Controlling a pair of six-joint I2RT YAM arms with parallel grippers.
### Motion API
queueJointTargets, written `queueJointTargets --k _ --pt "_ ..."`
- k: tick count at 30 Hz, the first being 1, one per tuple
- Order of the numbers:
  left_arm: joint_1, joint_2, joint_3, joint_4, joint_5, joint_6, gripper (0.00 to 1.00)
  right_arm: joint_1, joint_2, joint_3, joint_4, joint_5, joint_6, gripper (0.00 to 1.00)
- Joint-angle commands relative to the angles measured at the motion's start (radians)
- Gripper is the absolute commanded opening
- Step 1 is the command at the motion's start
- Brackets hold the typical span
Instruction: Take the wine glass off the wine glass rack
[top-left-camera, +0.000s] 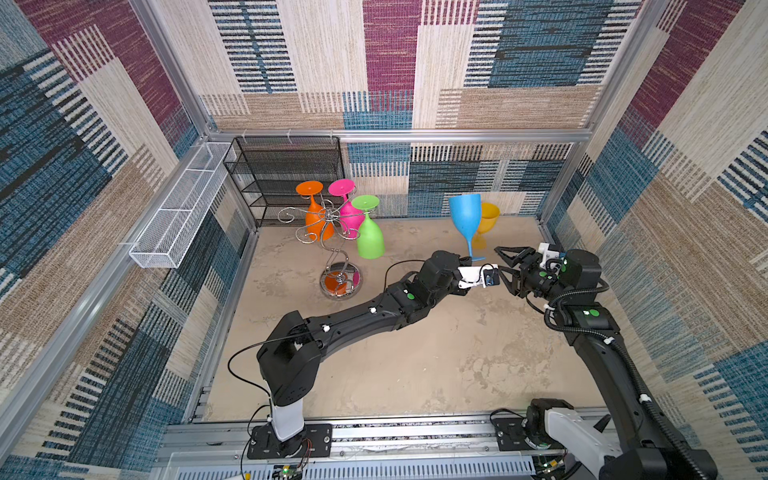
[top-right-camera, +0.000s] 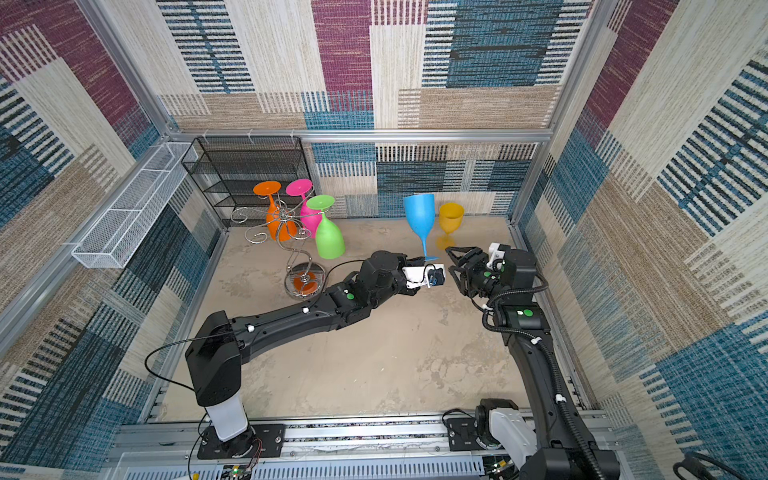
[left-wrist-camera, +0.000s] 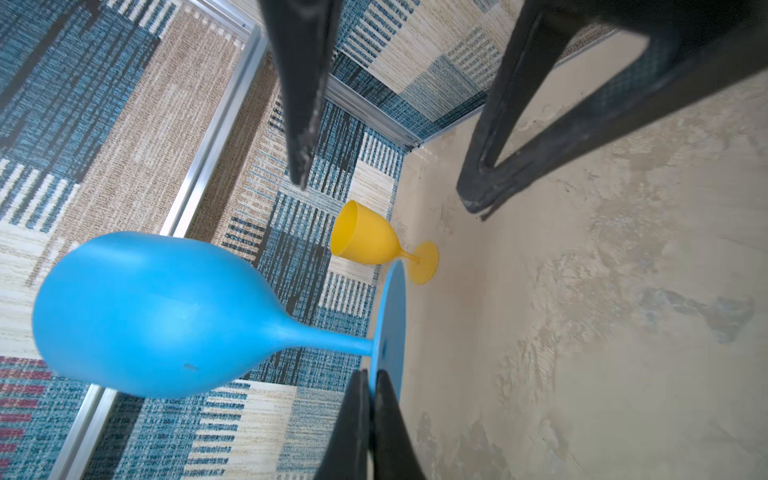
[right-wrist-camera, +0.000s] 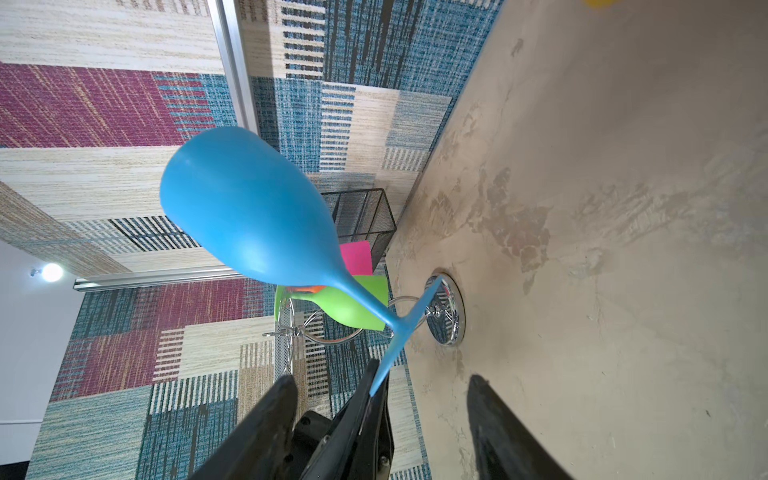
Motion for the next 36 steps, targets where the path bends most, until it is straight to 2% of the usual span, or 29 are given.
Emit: queueJointTargets --k 1,11,15,18,27,36 --pt "-0.003 0.007 -0.022 0.155 -0.02 0.066 0.0 0.0 0.011 -0.003 0.034 -0.023 0.019 0.65" --pt "-0.013 -0.001 -0.14 0.358 0.033 0.09 0.0 -0.003 0.053 -0.011 0.07 -0.042 0.045 0.57" --pt "-0.019 0.021 -0.162 0.466 0.032 0.15 0.0 -0.003 0.06 -0.011 0.075 -0.04 0.05 0.51" --pt "-0.019 0.032 -0.165 0.501 0.03 0.153 0.0 -0.004 0.071 -0.014 0.08 -0.049 0.053 0.47" --pt "-0.033 0.066 -0.192 0.619 0.026 0.212 0.0 -0.003 0.091 -0.002 0.088 -0.05 0.059 0.43" --pt "-0.049 0.075 -0.227 0.691 0.021 0.258 0.0 -0.005 0.083 0.002 0.099 -0.028 0.074 0.28"
